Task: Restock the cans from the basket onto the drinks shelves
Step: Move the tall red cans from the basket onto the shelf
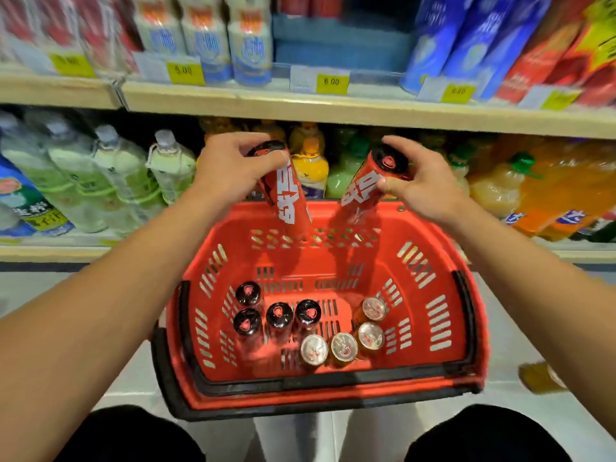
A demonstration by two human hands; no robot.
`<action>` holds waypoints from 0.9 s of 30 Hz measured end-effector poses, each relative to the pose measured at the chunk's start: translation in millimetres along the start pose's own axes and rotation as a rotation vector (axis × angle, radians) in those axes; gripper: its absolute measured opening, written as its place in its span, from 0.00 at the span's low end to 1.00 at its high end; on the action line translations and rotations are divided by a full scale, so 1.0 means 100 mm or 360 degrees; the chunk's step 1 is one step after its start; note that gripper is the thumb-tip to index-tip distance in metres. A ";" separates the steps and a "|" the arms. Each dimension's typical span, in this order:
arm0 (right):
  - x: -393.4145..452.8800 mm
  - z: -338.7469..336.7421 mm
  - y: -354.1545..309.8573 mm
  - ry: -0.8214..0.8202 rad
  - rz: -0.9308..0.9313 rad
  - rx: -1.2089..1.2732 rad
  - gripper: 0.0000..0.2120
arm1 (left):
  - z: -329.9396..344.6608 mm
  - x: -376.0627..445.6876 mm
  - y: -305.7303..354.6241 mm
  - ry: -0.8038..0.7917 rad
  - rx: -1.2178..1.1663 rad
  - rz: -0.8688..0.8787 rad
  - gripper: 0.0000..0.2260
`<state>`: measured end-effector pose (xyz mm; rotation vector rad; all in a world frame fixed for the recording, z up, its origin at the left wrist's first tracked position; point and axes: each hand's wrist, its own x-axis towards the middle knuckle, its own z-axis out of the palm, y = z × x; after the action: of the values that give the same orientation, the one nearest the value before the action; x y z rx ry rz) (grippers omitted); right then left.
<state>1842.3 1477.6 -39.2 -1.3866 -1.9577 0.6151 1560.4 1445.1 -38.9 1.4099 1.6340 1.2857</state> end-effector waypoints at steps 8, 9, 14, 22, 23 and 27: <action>0.51 -0.59 -0.64 0.0148 -0.0247 -0.0063 0.31 | -0.26 0.41 0.75 0.0102 -0.0022 0.0179 0.25; 0.58 -0.65 -0.70 0.0173 -0.0275 -0.0075 0.31 | -0.27 0.45 0.82 0.0099 -0.0016 0.0194 0.23; 0.88 -0.91 -0.99 0.0294 -0.0438 -0.0083 0.33 | -0.30 0.65 1.17 0.0135 -0.0070 0.0310 0.17; 1.34 -1.02 -1.17 0.0468 -0.0561 -0.0257 0.32 | -0.24 0.96 1.50 0.0200 -0.0113 0.0370 0.17; 1.41 -1.02 -1.18 0.0467 -0.0565 -0.0275 0.32 | -0.23 0.99 1.53 0.0211 -0.0107 0.0374 0.20; 1.69 -1.04 -1.16 0.0411 -0.0554 -0.0336 0.32 | -0.19 1.10 1.62 0.0218 -0.0086 0.0391 0.19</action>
<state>1806.8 1599.6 152.0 -1.1381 -2.0249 0.0654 1574.9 1539.2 133.5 1.5565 1.5354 1.5843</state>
